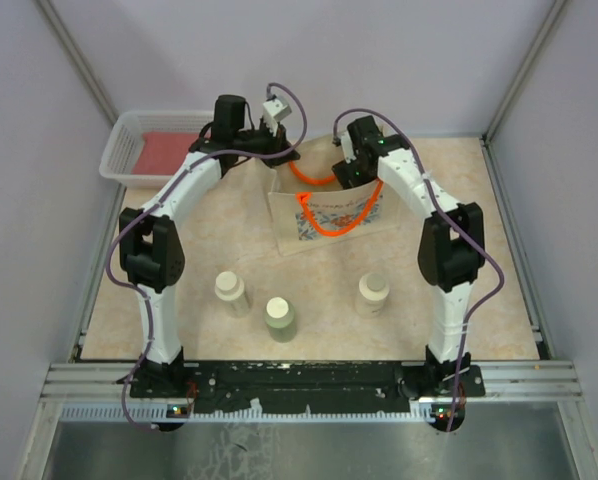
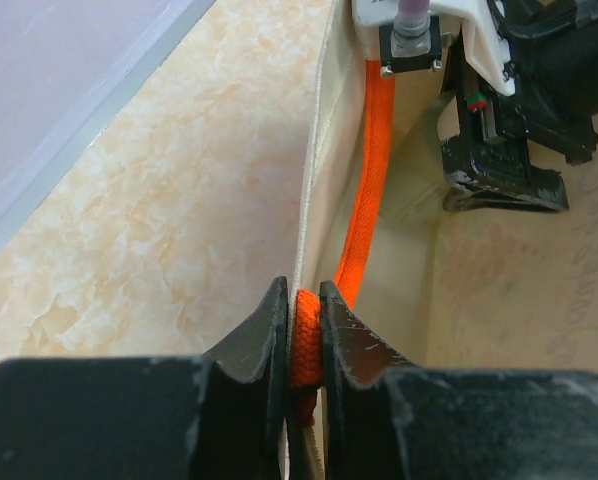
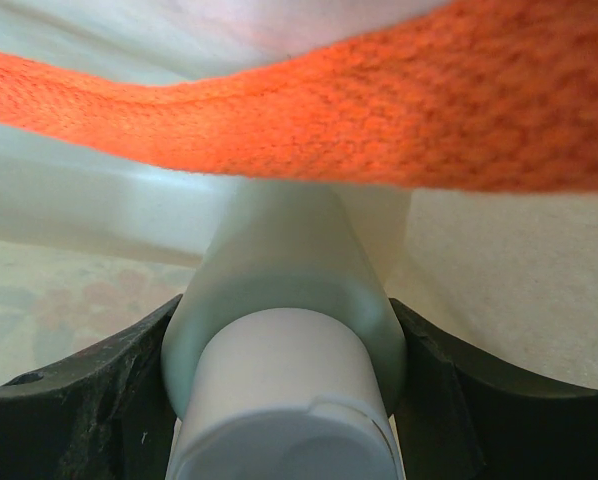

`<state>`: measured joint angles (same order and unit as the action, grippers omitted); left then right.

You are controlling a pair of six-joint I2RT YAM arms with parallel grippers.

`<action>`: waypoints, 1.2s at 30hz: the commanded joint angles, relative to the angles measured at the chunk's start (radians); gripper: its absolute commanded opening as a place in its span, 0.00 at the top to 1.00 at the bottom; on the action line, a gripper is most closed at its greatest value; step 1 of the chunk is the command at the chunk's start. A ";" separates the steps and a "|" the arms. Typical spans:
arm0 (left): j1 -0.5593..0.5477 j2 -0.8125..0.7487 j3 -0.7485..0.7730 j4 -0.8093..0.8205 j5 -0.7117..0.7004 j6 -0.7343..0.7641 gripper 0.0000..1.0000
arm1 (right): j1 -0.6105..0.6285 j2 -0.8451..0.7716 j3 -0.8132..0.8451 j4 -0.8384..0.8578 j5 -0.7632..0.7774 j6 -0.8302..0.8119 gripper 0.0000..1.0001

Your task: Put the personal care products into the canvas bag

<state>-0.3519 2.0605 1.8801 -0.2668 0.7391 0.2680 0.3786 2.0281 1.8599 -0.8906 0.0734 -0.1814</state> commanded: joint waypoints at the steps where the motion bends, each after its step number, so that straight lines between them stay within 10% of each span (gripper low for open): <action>1: -0.003 -0.022 0.024 -0.036 -0.010 0.021 1.00 | -0.016 -0.121 0.054 0.005 0.091 -0.032 1.00; 27: -0.001 -0.011 0.054 -0.074 -0.034 0.051 1.00 | -0.140 -0.194 -0.168 0.042 0.154 -0.040 0.99; 36: -0.002 -0.010 0.057 -0.074 -0.029 0.053 1.00 | -0.140 -0.195 -0.182 0.057 0.095 -0.028 0.44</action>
<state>-0.3882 2.0605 1.9015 -0.3099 0.7261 0.2935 0.2989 1.9175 1.6733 -0.8513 0.1154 -0.2478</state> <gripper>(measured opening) 0.180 0.694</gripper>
